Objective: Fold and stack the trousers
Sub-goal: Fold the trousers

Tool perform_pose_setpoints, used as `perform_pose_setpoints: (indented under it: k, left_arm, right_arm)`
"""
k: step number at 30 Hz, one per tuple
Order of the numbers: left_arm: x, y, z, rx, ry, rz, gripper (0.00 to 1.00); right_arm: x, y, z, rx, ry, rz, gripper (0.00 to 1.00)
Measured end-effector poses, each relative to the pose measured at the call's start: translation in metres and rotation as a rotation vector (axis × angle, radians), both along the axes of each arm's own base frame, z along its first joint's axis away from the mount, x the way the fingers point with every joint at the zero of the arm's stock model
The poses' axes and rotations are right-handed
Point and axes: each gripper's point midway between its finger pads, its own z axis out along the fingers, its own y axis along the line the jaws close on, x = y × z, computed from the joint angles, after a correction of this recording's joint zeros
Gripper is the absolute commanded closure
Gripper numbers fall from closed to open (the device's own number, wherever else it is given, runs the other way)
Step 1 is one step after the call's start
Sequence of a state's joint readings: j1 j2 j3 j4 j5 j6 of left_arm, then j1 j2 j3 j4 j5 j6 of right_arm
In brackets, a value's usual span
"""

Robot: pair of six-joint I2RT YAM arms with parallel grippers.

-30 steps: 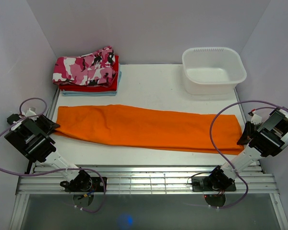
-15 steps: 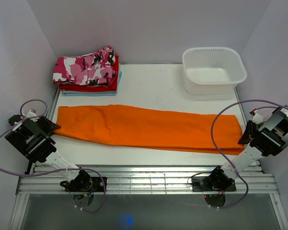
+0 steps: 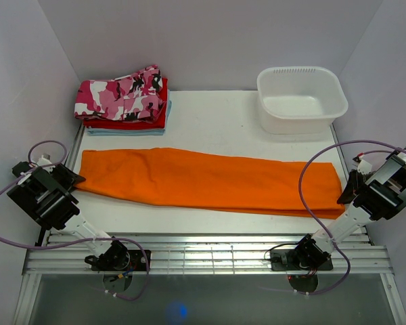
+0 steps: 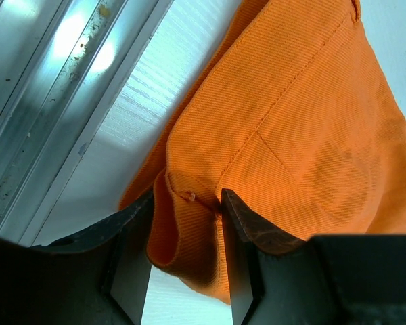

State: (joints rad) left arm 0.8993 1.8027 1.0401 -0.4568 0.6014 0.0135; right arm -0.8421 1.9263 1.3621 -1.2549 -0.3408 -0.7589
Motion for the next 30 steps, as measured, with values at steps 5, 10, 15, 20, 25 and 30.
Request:
perform_pose_setpoints:
  k: [5,10,15,20,25,30]
  left_arm:
    - [0.000,0.000,0.000,-0.001,0.002,0.003,0.43]
    - [0.001,-0.001,0.001,-0.007,0.000,0.007,0.41]
    - [0.001,-0.002,0.003,-0.013,0.004,-0.001,0.38]
    - [-0.003,-0.003,0.004,0.000,0.014,-0.024,0.37]
    - [-0.010,-0.004,0.004,0.015,0.045,-0.036,0.37]
    - [-0.015,-0.002,0.005,0.023,0.077,-0.042,0.37]
  right_arm:
    - [0.000,-0.002,0.000,-0.001,-0.001,0.002,0.92]
    - [0.000,-0.002,0.000,0.001,-0.002,0.002,0.92]
    - [0.001,-0.002,0.000,0.004,-0.006,-0.001,0.92]
    - [0.002,-0.002,-0.002,0.002,-0.010,-0.005,0.92]
    - [0.003,-0.003,-0.003,-0.001,-0.015,-0.006,0.92]
    - [0.004,-0.003,-0.003,0.000,-0.017,-0.007,0.92]
